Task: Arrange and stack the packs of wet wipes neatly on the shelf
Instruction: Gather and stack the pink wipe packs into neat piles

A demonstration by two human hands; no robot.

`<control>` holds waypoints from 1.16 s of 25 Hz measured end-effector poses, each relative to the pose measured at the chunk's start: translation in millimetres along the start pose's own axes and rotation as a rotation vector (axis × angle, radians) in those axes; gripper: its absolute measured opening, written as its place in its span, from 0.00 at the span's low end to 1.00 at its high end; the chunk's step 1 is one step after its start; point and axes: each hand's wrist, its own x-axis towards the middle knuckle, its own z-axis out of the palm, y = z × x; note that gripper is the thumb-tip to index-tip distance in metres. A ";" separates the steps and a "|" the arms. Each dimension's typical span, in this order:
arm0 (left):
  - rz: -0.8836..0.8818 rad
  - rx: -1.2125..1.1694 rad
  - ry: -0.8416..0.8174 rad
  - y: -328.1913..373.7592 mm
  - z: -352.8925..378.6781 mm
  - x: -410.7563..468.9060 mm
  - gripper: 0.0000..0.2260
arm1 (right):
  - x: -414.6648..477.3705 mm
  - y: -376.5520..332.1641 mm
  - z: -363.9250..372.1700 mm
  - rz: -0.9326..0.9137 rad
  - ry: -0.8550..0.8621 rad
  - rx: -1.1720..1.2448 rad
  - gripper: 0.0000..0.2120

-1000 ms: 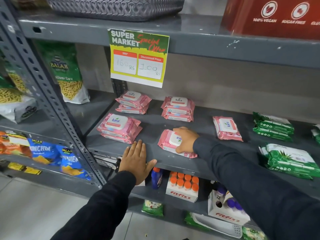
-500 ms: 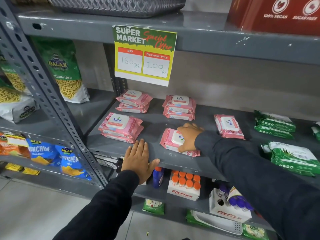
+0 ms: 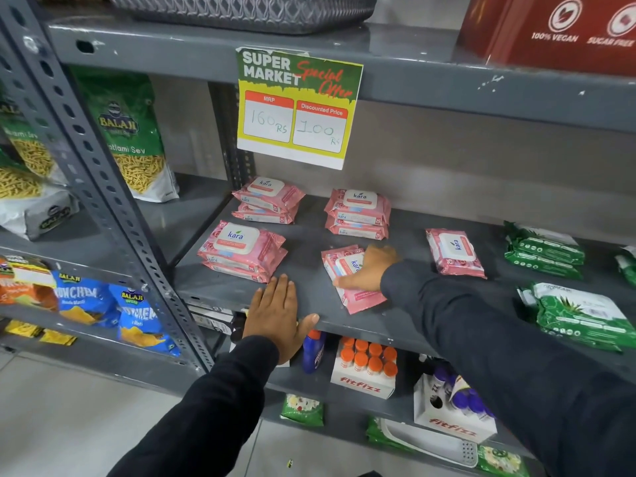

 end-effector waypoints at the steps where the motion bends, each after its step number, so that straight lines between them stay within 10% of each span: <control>1: -0.003 0.002 0.000 0.0 -0.3 -0.4 0.40 | -1.9 -1.3 5.5 0.000 -0.036 -0.028 0.40; 7: -0.001 0.013 0.000 0.4 -0.5 -0.1 0.39 | -3.2 -1.5 10.3 -0.139 -0.025 -0.036 0.30; 19: 0.004 0.017 0.001 0.4 -0.2 -0.4 0.39 | 0.7 7.0 5.8 -0.286 -0.164 -0.096 0.52; 23: 0.001 0.020 0.003 0.1 1.1 0.2 0.39 | 8.7 31.4 -17.3 -0.109 0.024 0.529 0.53; 29: -0.003 0.019 0.026 -0.6 2.6 1.1 0.41 | 37.1 131.2 -24.2 0.438 0.267 0.252 0.51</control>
